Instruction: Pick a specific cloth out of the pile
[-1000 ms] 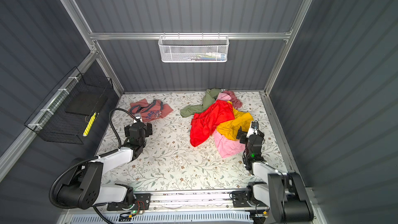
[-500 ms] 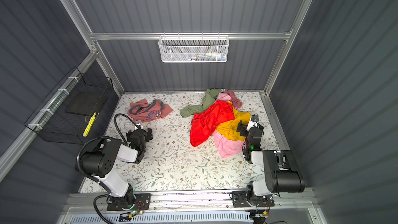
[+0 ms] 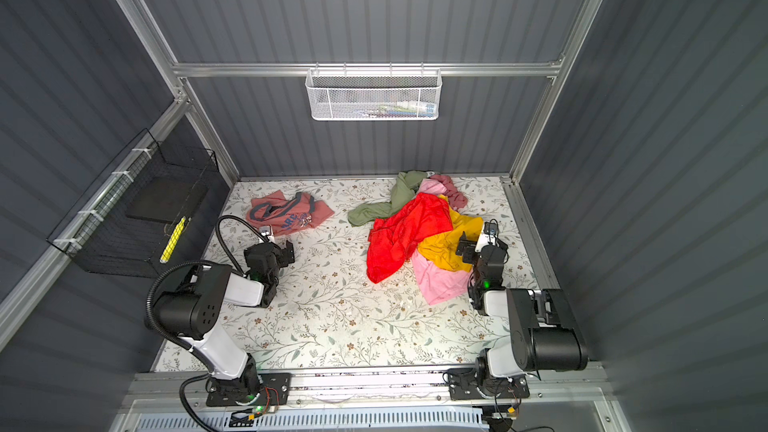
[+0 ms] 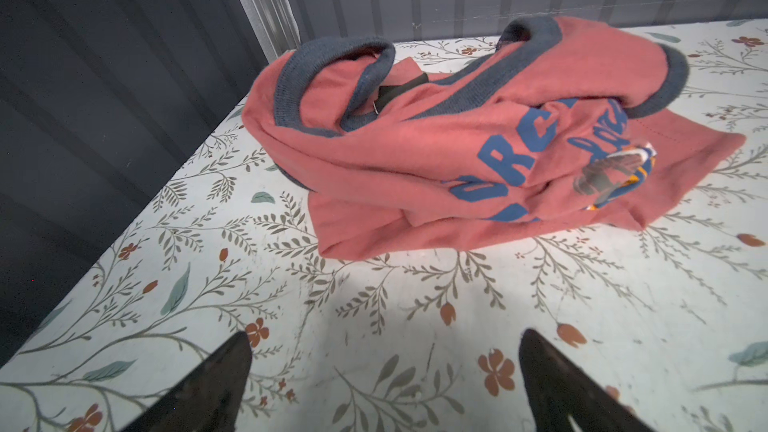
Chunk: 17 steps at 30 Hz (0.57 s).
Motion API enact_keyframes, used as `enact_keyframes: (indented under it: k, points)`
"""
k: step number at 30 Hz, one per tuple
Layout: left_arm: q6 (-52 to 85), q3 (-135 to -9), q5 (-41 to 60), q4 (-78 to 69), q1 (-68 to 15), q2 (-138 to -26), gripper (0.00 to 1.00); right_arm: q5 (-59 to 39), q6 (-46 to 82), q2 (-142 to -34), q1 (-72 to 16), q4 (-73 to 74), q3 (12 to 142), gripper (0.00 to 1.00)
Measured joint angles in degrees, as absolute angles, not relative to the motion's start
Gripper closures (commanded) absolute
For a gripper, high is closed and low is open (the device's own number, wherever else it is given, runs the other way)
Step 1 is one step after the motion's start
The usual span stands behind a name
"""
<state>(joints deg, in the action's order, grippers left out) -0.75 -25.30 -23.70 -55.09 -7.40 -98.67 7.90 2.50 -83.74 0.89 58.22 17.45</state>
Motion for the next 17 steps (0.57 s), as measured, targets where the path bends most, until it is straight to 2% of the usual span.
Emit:
enact_keyframes:
  k: [17]
  points:
    - [-0.8,-25.3,-22.9,-55.1,-7.4,-98.7,0.0,7.9,2.5,-83.7,0.9,58.2,17.4,0.01]
